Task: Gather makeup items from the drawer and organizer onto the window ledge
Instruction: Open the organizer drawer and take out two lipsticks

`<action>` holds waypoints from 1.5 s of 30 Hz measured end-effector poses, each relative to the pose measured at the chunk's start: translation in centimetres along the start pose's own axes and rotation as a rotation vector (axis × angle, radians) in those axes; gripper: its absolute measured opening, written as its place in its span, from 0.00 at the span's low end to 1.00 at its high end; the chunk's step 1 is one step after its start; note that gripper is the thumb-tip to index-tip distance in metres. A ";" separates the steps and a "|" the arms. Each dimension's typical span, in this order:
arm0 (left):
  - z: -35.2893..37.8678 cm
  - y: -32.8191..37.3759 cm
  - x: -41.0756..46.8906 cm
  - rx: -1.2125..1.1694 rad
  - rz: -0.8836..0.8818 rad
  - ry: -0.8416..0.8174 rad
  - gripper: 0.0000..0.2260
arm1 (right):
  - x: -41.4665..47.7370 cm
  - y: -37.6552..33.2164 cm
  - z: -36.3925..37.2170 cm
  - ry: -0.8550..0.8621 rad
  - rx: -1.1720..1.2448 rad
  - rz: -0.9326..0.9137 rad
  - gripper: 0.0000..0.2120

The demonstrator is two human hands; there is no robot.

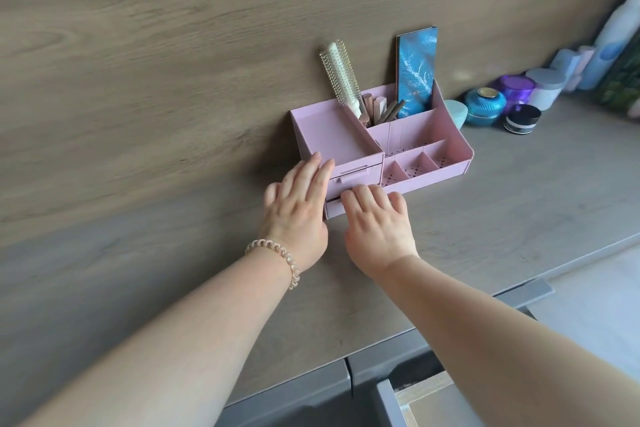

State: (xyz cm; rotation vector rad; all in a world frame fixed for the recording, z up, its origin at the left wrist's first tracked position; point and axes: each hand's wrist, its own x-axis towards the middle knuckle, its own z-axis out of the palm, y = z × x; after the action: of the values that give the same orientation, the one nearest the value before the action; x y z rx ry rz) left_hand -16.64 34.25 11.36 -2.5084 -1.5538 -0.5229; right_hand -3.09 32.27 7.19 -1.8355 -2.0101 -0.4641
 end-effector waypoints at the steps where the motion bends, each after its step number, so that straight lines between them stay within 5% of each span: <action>1: 0.0 0.0 0.0 0.004 -0.002 -0.004 0.39 | 0.1 0.0 0.0 -0.002 -0.011 -0.008 0.16; 16: -0.6 0.2 -0.2 0.054 -0.013 -0.146 0.41 | 1.3 0.8 -0.9 0.009 -0.065 -0.140 0.08; 29: -1.5 0.4 0.0 0.082 -0.038 -0.259 0.43 | -3.4 2.0 -2.4 0.025 0.023 -0.048 0.15; 39: -1.9 0.7 0.0 0.103 -0.050 -0.269 0.42 | -5.0 3.4 -3.8 -0.010 -0.005 -0.211 0.15; 45: -2.6 0.5 0.0 0.072 -0.041 -0.336 0.40 | -6.6 3.3 -5.3 -0.014 0.046 -0.206 0.04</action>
State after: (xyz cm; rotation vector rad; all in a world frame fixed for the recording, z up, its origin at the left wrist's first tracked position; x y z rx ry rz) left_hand -16.72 33.25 13.84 -2.6151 -1.7001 -0.0458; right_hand 0.99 24.27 8.64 -1.6170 -2.2111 -0.4596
